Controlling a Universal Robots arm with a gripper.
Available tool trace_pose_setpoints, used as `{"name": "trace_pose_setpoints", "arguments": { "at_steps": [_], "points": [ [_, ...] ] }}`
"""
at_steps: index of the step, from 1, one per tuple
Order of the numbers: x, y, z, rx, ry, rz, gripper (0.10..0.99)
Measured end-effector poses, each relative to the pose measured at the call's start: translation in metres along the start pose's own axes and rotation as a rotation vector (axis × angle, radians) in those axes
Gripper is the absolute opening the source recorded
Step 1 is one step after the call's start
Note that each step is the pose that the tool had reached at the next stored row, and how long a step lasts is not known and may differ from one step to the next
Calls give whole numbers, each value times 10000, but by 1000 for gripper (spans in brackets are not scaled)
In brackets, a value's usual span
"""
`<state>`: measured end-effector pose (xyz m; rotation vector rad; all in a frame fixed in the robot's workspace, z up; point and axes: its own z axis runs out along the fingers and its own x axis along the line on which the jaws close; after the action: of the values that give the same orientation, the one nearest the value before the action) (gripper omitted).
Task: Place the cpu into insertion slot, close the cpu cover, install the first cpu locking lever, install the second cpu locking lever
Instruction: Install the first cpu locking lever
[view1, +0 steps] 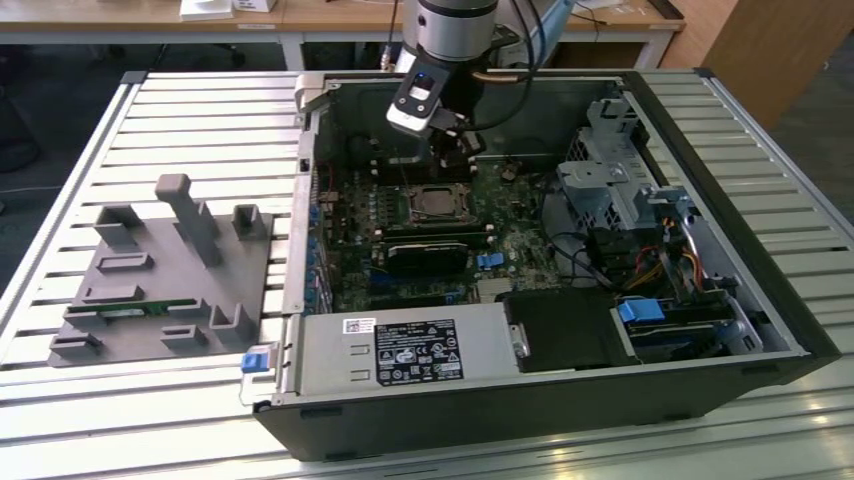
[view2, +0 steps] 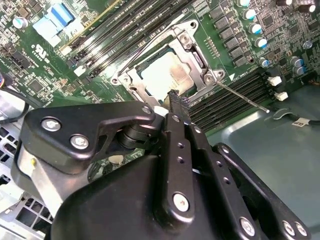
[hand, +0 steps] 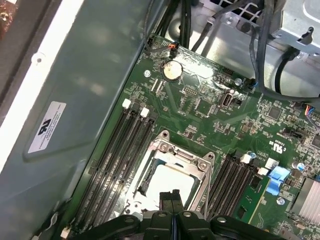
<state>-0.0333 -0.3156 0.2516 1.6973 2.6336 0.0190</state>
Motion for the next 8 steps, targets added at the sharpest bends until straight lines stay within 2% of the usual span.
{"name": "trace_pose_setpoints", "arguments": {
  "at_steps": [8],
  "points": [
    [0,0,0,0,5,-326,106]
  ]
}}
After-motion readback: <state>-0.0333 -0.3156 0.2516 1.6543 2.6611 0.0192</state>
